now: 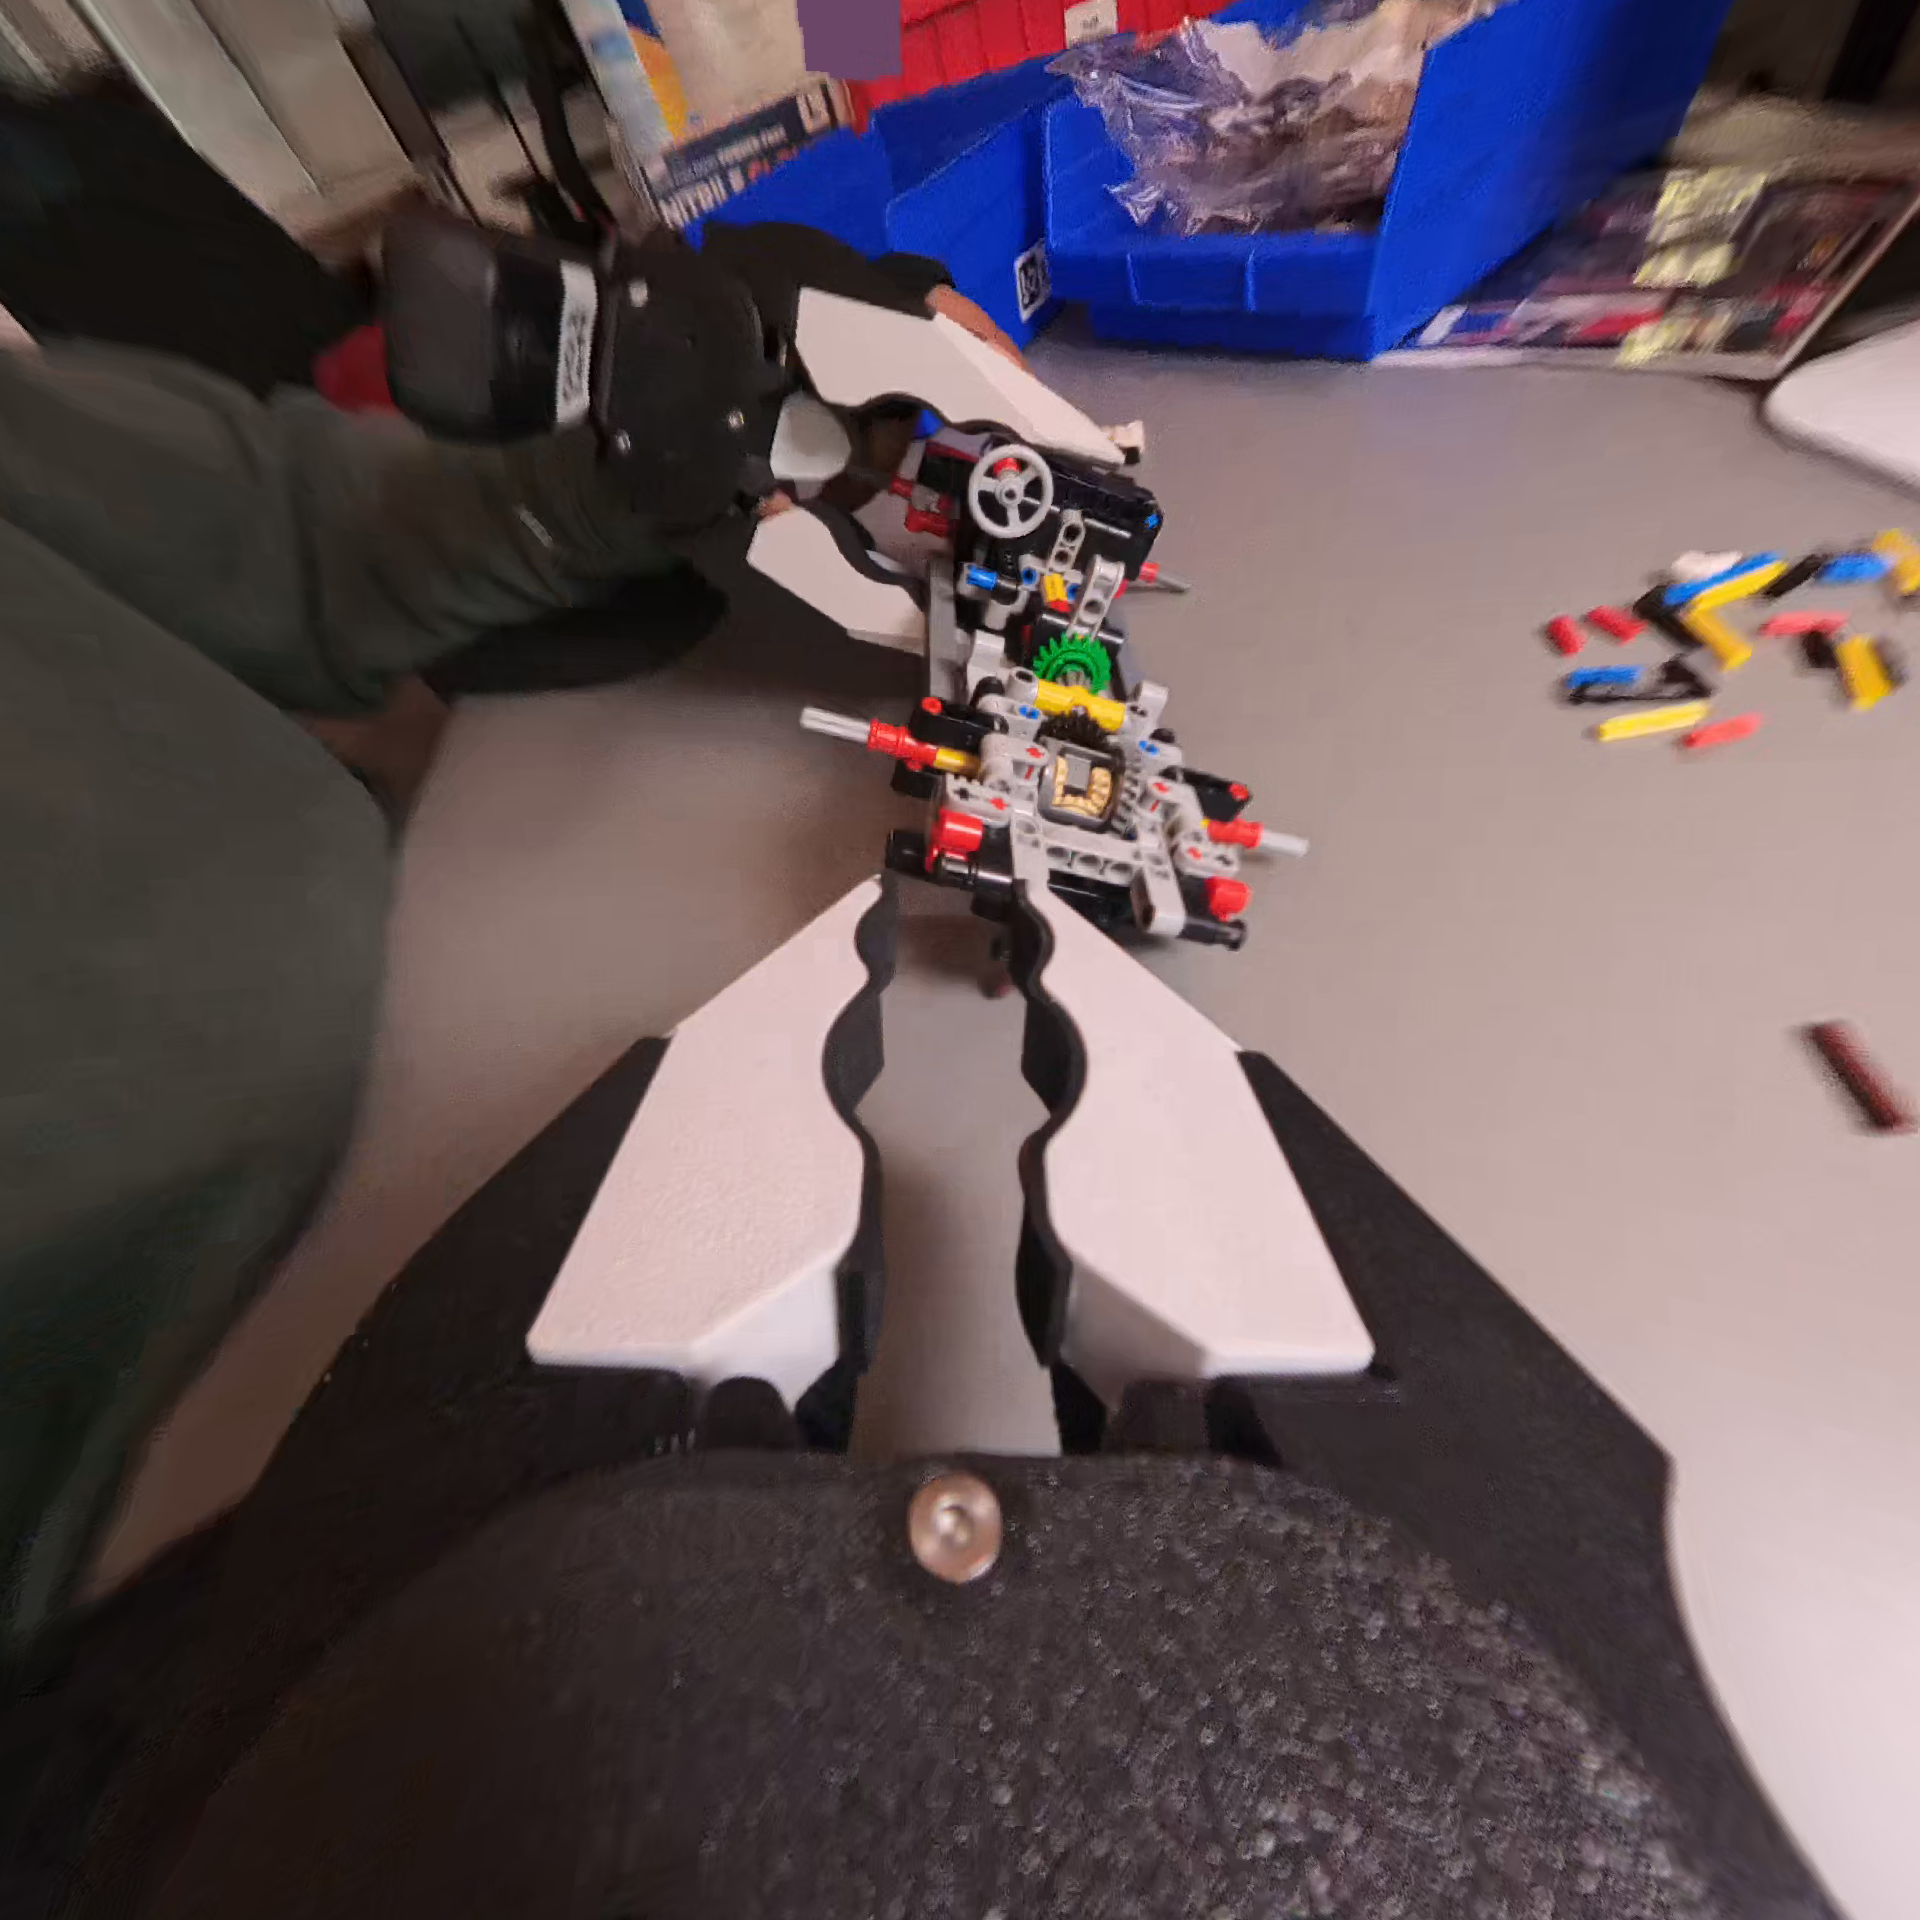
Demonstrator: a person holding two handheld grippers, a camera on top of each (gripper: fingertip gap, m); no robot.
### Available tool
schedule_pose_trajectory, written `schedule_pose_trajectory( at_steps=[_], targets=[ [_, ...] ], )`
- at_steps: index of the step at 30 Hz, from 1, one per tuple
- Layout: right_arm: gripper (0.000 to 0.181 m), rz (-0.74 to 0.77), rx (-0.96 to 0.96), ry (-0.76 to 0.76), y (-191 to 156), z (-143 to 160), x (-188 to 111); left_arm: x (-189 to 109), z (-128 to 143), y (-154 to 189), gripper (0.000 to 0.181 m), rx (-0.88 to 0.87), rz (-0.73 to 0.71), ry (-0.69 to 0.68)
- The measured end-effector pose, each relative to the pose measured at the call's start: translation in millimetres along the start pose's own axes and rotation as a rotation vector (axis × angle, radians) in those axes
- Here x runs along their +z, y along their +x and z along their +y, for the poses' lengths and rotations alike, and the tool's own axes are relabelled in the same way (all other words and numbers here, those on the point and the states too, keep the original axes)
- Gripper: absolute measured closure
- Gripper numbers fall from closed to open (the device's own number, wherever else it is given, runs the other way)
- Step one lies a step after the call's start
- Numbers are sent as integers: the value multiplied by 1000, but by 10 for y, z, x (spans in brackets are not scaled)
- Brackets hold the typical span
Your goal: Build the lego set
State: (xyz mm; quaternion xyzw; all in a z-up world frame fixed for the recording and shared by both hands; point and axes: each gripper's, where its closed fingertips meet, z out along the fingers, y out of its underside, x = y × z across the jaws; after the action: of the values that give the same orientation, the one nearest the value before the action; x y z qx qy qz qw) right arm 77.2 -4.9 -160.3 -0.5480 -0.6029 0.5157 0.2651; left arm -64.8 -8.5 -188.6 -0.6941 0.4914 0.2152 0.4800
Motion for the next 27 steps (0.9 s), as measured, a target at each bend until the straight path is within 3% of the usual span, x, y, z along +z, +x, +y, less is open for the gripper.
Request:
schedule_pose_trajectory(
  at_steps=[4,7,10,12,13,19,22,27],
  targets=[
    [131,264,-471,-70,222,59,-17,-5,-5,6,124,15,7,12],
    [116,319,-703,-127,182,138,208,-10,-12,8,124,26,17,14],
    [116,344,-878,-148,95,100,422,-46,-44,30,124,24,54,15],
    [132,320,-925,-177,51,133,508,-91,-77,64,124,16,104,11],
    [143,292,-905,-169,4,138,529,-120,-88,86,124,12,139,4],
    [151,73,-468,-58,-224,-38,427,-380,-277,51,124,-121,305,43],
    [151,-5,-256,-60,-209,-28,374,-547,-369,-83,109,-229,336,109],
    [151,-171,127,-53,-229,-53,227,-795,-142,-182,97,-475,414,228]
  ],
)
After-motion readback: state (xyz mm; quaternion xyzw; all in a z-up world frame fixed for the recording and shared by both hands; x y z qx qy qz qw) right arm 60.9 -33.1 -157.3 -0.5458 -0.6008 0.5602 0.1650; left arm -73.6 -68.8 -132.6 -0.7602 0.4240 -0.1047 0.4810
